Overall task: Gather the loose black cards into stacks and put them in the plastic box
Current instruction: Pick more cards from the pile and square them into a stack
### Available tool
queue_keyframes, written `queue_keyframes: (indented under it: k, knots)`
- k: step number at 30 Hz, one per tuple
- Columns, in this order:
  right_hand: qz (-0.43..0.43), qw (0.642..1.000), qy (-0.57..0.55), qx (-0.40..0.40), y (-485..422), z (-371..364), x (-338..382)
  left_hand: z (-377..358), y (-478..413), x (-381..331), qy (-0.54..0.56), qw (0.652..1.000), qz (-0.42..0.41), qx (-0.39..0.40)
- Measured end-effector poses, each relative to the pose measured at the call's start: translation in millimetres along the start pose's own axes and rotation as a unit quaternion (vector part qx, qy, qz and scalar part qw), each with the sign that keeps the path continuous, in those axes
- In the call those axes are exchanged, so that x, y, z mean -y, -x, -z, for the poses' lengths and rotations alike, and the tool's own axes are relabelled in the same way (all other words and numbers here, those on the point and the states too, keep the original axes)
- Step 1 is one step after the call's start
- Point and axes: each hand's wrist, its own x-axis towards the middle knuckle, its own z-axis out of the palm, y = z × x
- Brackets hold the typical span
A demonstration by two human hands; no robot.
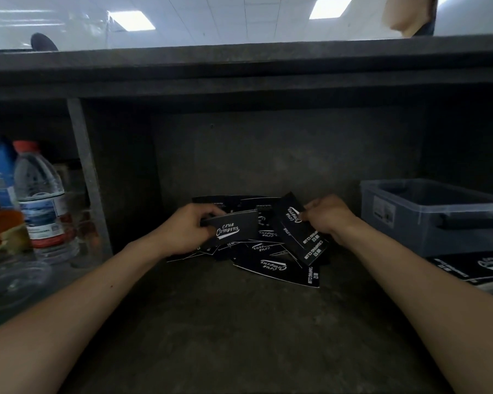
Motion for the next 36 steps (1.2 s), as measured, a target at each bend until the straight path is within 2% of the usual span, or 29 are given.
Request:
queue_keyframes:
  k: [3,7,10,15,19,23,26,30,33,36]
  knots:
    - [-0.007,0.999,-0.052,-0.002,-0.5,-0.6,2.2,0.0,-0.2,-1.1,-0.005,1.000,0.002,-0.001]
    - [-0.014,0.976,-0.216,-0.035,1.5,2.2,9.1,-1.7,-1.4,-1.5,0.008,1.000,0.013,-0.011]
    - [-0.021,0.952,-0.307,0.005,6.5,-0.9,13.1,-3.4,-2.6,-0.7,0.028,0.999,0.019,-0.028]
    - [0.011,0.944,-0.305,0.126,14.4,-20.8,12.2,-4.8,-3.7,0.2,0.062,0.998,0.012,-0.031]
    - [0.020,0.939,-0.325,0.107,15.1,-32.8,11.5,-5.3,-3.8,-1.0,0.078,0.997,0.005,-0.012]
    - [0.025,0.966,-0.255,0.043,8.6,-33.9,2.7,-6.8,-2.9,-6.1,0.097,0.995,-0.005,-0.009]
    - [0.022,0.974,-0.214,0.066,11.8,-33.1,-1.2,-9.5,1.1,-10.6,0.054,0.998,-0.037,0.000]
    - [0.074,0.996,-0.012,0.049,11.2,-23.2,2.1,-6.9,2.8,-10.9,0.005,0.998,-0.062,-0.024]
    - [0.086,0.985,0.146,0.041,12.3,-14.6,1.7,-0.7,1.3,-8.2,0.035,0.996,-0.070,-0.045]
    - [0.066,0.970,0.221,0.077,12.0,-14.5,-0.4,-2.2,2.0,-4.1,0.002,0.999,-0.050,0.009]
